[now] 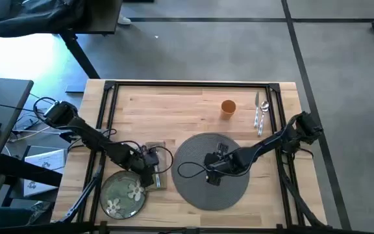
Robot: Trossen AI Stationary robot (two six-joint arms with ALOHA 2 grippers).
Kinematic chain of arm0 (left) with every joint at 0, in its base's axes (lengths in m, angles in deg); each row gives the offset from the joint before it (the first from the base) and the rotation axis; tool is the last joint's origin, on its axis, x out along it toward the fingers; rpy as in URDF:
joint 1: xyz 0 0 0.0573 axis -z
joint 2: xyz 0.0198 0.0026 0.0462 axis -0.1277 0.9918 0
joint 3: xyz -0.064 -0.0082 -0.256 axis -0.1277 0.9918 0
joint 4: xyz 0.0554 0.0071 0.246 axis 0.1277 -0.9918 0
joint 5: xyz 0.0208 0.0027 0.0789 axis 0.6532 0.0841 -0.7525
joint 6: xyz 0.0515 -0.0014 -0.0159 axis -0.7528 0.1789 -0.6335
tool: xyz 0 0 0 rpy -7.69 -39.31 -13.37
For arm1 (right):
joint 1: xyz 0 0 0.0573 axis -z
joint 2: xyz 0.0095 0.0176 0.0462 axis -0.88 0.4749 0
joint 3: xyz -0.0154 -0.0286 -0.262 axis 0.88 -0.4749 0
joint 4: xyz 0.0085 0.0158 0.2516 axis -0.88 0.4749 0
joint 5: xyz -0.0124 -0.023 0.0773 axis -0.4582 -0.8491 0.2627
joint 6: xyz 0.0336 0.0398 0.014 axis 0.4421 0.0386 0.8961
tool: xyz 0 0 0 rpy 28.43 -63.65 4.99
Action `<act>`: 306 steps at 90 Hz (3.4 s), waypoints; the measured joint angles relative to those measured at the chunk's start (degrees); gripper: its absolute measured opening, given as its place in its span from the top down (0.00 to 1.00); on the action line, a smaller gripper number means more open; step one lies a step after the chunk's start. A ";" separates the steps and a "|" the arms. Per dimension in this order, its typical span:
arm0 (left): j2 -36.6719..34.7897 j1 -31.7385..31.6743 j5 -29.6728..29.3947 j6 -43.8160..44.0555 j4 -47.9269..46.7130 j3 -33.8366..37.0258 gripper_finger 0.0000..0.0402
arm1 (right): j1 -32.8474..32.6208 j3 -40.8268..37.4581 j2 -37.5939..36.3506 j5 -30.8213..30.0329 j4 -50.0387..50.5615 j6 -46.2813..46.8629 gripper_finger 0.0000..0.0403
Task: Set table place
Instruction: Put the fork on the brown napkin, then put the table knife on the right side of the gray table mat
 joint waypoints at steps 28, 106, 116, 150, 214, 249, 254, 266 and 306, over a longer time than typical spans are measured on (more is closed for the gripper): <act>4.10 -0.84 -2.82 -5.90 -4.04 0.07 0.71 | 0.00 0.00 0.02 0.03 -0.56 -0.54 0.76; 2.46 -3.60 -2.96 -9.74 -10.10 -8.44 0.71 | 0.55 0.02 -9.14 -0.20 4.61 3.66 0.76; 0.33 -2.60 -5.15 -8.15 -11.98 -10.44 0.71 | 1.90 0.07 -15.34 -2.57 10.95 10.50 0.74; -2.19 -0.22 -10.46 -5.29 -11.95 -10.73 0.71 | 17.34 -9.70 -28.43 -14.47 39.92 34.57 0.49; -2.19 -0.24 -10.84 -5.95 -11.20 -10.78 0.71 | 52.14 -33.62 -32.76 -4.02 10.11 19.56 0.46; -2.19 -0.24 -10.86 -5.95 -11.22 -10.78 0.71 | 58.96 -38.19 -32.52 -0.36 1.87 18.01 0.53; -2.19 -0.24 -10.86 -5.95 -11.22 -10.78 0.71 | 59.58 -38.63 -32.52 -1.10 1.77 18.20 0.56; -2.21 -0.24 -10.86 -6.30 -11.24 -10.78 0.71 | 60.80 -39.73 -32.52 -1.15 -1.55 17.52 0.60; -2.21 -0.26 -10.58 -6.45 -11.24 -10.78 0.71 | 62.55 -43.50 -32.65 -1.57 -6.22 16.91 0.74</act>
